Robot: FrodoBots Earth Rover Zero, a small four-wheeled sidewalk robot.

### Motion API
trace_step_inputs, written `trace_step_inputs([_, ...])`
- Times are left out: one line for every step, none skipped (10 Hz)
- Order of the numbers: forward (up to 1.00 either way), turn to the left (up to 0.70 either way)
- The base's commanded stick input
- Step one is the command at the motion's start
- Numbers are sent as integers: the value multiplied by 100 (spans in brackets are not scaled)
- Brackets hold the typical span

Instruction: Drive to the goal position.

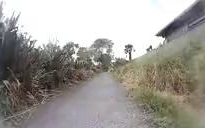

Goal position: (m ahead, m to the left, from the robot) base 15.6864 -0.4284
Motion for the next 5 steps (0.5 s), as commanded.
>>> trace_step_inputs([100, 0])
trace_step_inputs([100, 0])
trace_step_inputs([100, 0])
trace_step_inputs([100, 0])
trace_step_inputs([100, 0])
